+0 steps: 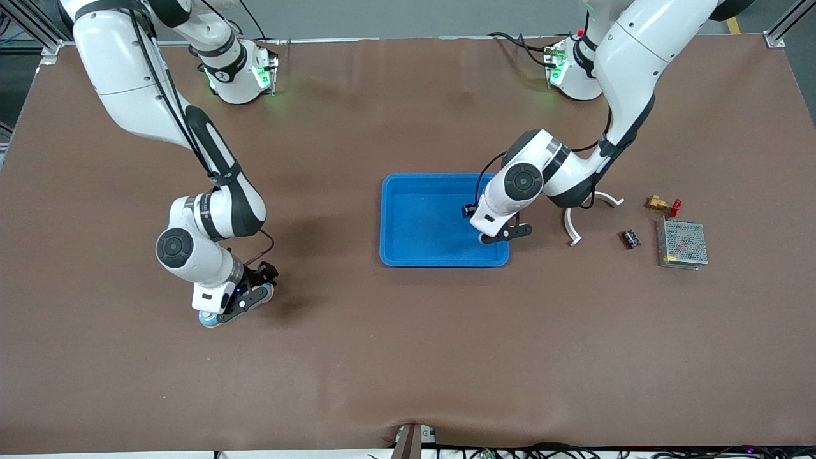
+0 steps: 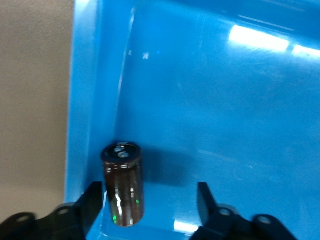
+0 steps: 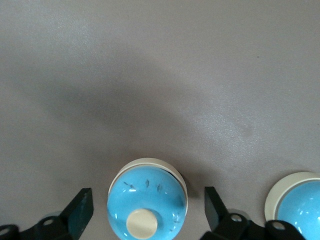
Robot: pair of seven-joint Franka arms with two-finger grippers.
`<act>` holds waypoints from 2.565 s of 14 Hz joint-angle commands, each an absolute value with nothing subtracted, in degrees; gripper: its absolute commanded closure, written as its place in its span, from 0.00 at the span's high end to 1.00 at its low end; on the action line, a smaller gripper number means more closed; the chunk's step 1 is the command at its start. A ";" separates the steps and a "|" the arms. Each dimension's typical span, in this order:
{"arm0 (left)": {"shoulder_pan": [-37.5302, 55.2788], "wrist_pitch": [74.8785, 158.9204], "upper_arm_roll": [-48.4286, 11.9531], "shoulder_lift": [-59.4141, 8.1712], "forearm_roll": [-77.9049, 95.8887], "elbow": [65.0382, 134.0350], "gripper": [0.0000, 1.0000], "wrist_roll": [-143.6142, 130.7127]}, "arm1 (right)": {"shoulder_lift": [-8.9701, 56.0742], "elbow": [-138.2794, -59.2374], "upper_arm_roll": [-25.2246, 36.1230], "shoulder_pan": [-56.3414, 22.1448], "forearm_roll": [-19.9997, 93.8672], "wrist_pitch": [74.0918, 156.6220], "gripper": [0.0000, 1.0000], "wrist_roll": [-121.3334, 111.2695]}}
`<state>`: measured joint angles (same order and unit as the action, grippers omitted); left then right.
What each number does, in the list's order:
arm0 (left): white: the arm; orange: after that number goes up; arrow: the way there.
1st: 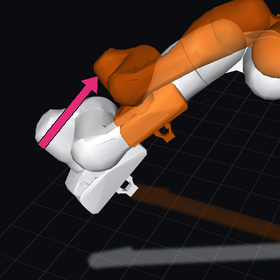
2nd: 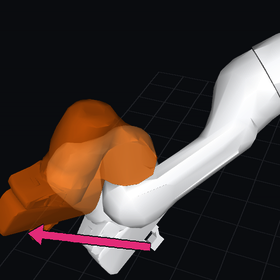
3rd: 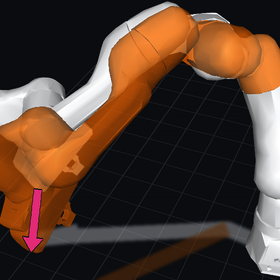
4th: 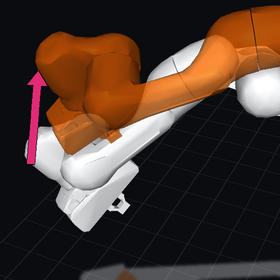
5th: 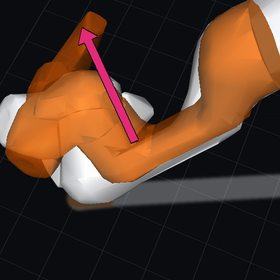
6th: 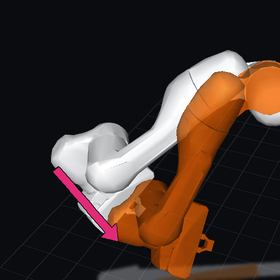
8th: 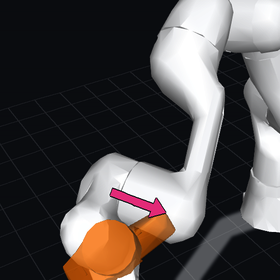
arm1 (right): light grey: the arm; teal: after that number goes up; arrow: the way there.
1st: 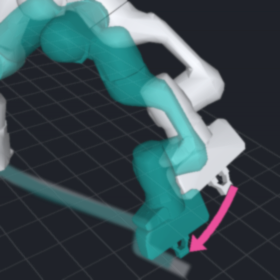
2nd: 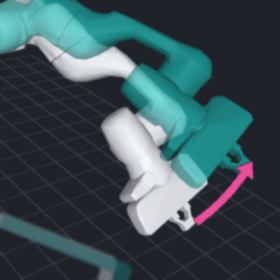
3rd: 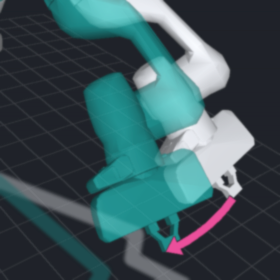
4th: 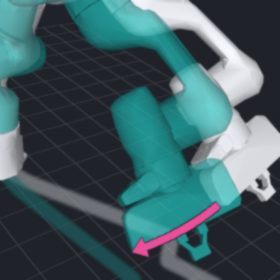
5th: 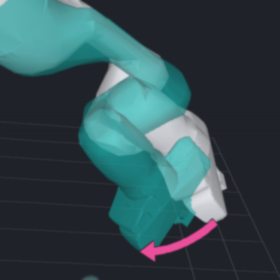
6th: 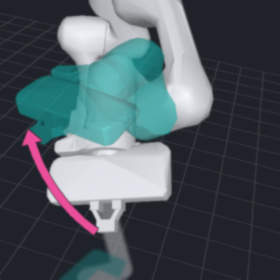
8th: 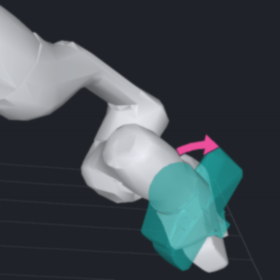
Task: Place electrolytic capacitor and blue bell in tray
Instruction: 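Lower the capacitor into the tray while the right gripper grasps the bell, then return the left gripper to the capacitor while the right gripper lifts the bell, then grasp the second capacitor with the left gripper while the right gripper carries the bell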
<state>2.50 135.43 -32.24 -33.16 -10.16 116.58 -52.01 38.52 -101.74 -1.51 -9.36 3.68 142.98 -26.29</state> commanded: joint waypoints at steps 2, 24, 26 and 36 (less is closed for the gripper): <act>3.08 134.48 -32.08 -33.05 -11.69 114.70 1.00 -53.88 | 38.85 -101.95 -1.76 -8.70 3.34 143.96 1.00 -27.42; -23.81 113.55 -32.17 -22.15 -18.37 109.24 0.79 -30.15 | 36.84 -88.86 -3.51 -15.28 11.69 126.57 0.36 -9.80; -27.14 117.84 -32.17 -22.15 -18.46 112.22 0.77 -30.15 | 34.90 -88.95 -3.69 -18.18 11.69 125.43 0.37 -0.75; -35.41 135.88 -31.12 -24.52 -20.74 123.22 0.69 -32.07 | 33.31 -89.73 -3.17 -35.41 10.99 127.87 0.39 32.15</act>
<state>-34.16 134.50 -31.19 -24.52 -19.03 122.22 -30.56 34.78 -88.38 -4.12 -33.24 10.55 126.98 28.54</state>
